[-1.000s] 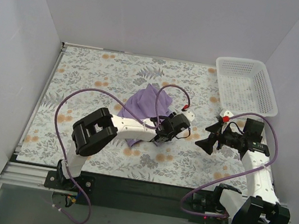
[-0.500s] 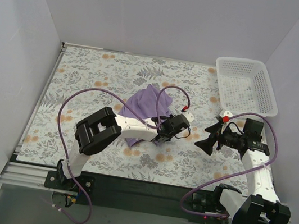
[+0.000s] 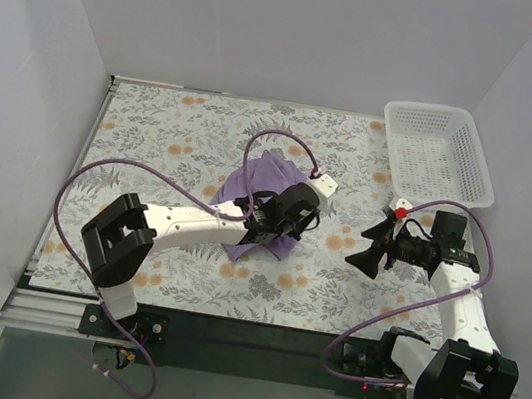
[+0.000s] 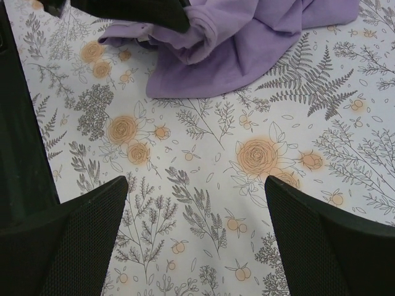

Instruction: Fold and stack the t-shirts

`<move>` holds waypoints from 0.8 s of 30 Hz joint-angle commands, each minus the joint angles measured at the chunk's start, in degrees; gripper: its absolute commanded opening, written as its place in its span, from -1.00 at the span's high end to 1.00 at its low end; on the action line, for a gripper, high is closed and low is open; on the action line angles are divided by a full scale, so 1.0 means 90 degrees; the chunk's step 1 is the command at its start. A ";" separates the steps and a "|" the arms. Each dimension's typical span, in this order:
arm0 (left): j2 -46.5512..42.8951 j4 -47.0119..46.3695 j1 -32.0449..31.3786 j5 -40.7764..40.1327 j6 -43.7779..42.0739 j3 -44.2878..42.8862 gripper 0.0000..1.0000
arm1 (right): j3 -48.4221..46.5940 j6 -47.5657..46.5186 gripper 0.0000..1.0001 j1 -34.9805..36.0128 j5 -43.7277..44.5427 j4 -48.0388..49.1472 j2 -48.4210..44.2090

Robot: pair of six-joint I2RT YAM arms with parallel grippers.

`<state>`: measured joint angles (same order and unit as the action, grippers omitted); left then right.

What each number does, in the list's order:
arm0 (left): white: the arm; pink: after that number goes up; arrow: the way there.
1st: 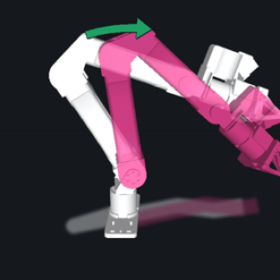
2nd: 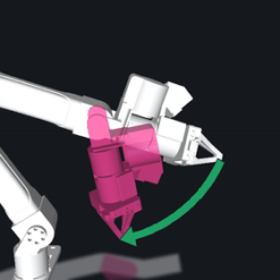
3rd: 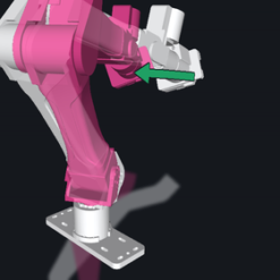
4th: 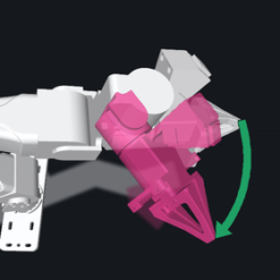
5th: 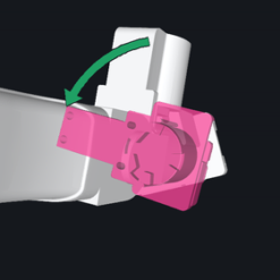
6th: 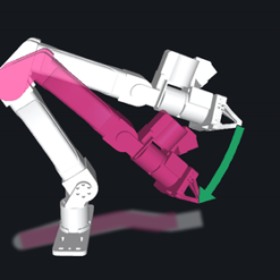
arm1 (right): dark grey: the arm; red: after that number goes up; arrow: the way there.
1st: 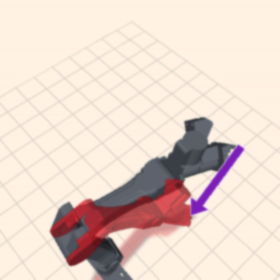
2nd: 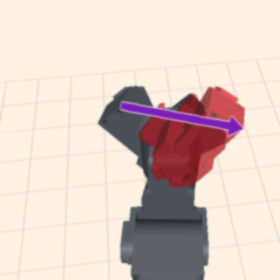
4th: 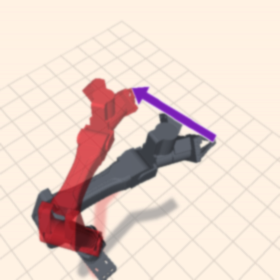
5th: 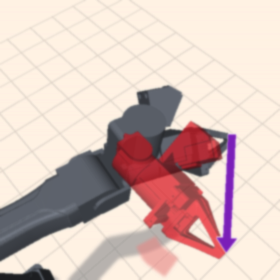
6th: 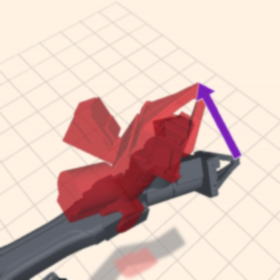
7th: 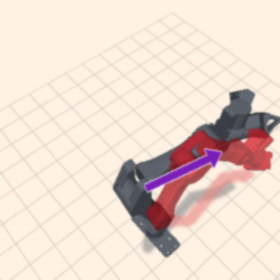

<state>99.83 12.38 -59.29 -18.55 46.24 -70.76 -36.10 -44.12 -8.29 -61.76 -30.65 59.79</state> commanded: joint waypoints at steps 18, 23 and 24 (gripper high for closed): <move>-0.5739 0.1856 0.0815 -0.1153 0.2106 0.1659 1.00 | -0.2844 0.0322 -0.69 0.3293 0.2847 -0.0003 0.2718; -0.6170 0.2149 0.0865 -0.1104 0.3172 0.2422 1.00 | -0.3031 0.0517 -0.67 0.3802 0.3473 0.0261 0.3454; -0.6296 0.2217 0.0865 -0.1094 0.3289 0.2607 1.00 | -0.3001 0.0537 -0.67 0.3831 0.3483 0.0329 0.3561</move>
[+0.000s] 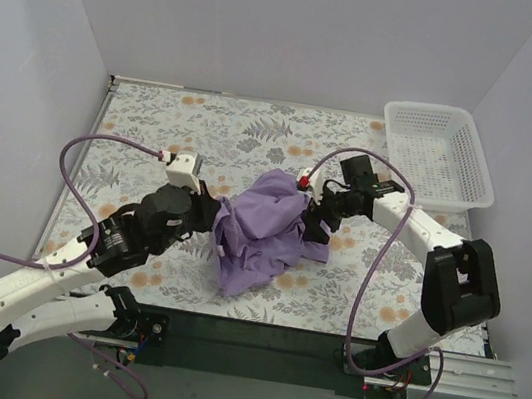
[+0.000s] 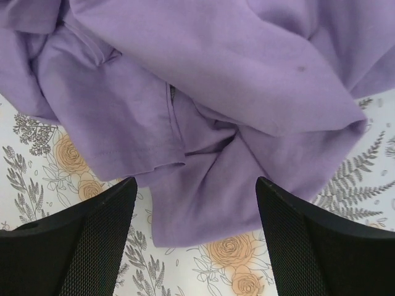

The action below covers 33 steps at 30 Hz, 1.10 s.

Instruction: Fold and stack the t-shirts

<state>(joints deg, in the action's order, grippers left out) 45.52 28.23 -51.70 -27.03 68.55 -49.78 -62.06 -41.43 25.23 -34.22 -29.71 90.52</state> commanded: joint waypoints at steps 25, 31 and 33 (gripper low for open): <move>-0.1522 0.0877 0.0032 -0.0298 0.2568 0.1615 1.00 | 0.0031 0.0239 -0.44 0.0458 0.0523 0.0314 0.1036; -0.1708 0.1014 0.0032 -0.0405 0.2695 0.1615 1.00 | 0.0255 -0.0278 -0.10 0.0546 -0.0220 -0.0048 0.0831; -0.1708 0.1053 0.0032 -0.0464 0.2792 0.1654 1.00 | 0.0333 -0.0406 0.19 0.0536 -0.0338 -0.0233 0.0666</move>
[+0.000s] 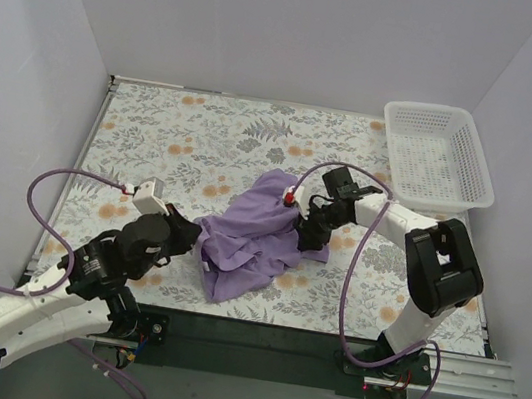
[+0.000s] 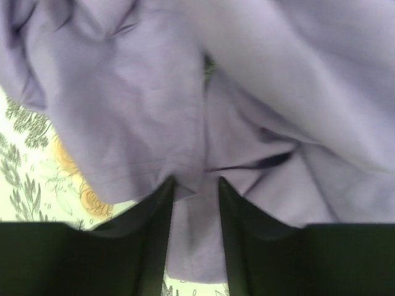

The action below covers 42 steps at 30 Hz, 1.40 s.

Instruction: Fold and stack the t-shirts

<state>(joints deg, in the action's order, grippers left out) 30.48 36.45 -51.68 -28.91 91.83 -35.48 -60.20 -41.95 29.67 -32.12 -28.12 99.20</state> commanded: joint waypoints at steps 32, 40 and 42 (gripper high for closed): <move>0.3720 -0.0729 -0.0233 0.3720 -0.4430 -0.1311 -0.14 | 0.1523 -0.1666 -0.11 -0.1704 -0.1920 -0.1798 -0.2692; 0.3430 -0.1500 -0.0917 0.4315 -0.6968 -0.0775 -0.17 | 0.1582 -0.1686 -0.13 -0.1871 -0.2076 -0.1807 -0.2624; 0.3469 -0.1627 -0.0996 0.4452 -0.7165 -0.0696 -0.18 | 0.1582 -0.1686 -0.12 -0.1890 -0.2086 -0.1807 -0.2585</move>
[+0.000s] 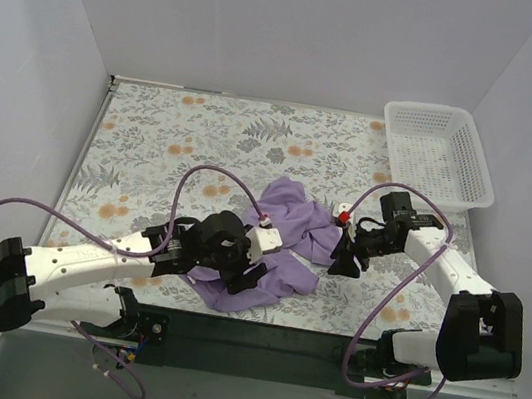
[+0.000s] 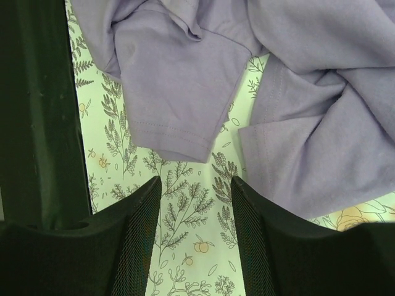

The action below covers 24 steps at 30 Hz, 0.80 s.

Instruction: Fold and stack the t-shirts

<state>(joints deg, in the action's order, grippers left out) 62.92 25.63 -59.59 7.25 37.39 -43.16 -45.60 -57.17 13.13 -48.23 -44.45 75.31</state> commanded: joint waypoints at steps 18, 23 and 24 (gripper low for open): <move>0.1281 -0.1363 -0.0390 -0.1889 -0.1684 0.0547 0.73 | -0.0030 -0.0005 -0.14 -0.0052 -0.0374 -0.0013 0.0109; 0.0297 -0.1567 -0.0400 -0.2453 -0.1255 0.0605 1.00 | -0.0380 -0.0083 -0.14 -0.0042 -0.0004 -0.0013 0.0167; 0.0024 -0.1626 -0.0352 -0.2658 -0.1147 0.0635 1.00 | -0.0469 -0.0074 -0.14 -0.0033 0.0200 -0.0013 0.0177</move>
<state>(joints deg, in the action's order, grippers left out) 71.05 15.22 -62.87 -10.31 24.40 -37.56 -46.04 -57.21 12.84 -48.56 -44.69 76.42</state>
